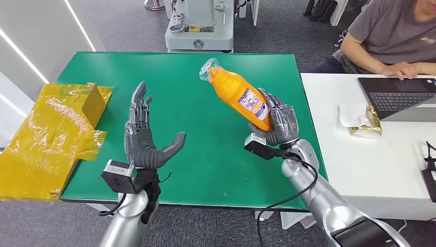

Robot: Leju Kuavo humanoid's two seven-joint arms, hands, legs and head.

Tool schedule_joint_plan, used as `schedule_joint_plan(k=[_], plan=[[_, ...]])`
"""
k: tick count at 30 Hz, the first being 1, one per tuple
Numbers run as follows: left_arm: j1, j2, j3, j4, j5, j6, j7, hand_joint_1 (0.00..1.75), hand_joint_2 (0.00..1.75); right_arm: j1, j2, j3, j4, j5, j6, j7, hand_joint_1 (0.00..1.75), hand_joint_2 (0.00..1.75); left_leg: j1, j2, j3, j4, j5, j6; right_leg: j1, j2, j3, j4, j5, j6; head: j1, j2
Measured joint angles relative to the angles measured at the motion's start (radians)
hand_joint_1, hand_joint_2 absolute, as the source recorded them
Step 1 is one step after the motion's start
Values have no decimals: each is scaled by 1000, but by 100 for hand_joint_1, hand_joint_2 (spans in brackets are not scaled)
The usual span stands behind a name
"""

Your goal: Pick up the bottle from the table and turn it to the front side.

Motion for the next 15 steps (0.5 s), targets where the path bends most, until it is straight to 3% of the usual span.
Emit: schedule_joint_plan(k=[6,15], plan=[[-128,-1,-4,200,25,-44,2,0,175,60,7,1,-129,-75,-51,-1,175,175,0,0,-1,0,0,0,0,0,0,0,0,0,0,0],[-266,-28,-4,386,-80,-63,1,0,175,114,33,7,-260,-8,-52,-3,175,175,0,0,-1,0,0,0,0,-1,-1,0,0,0,0,0]])
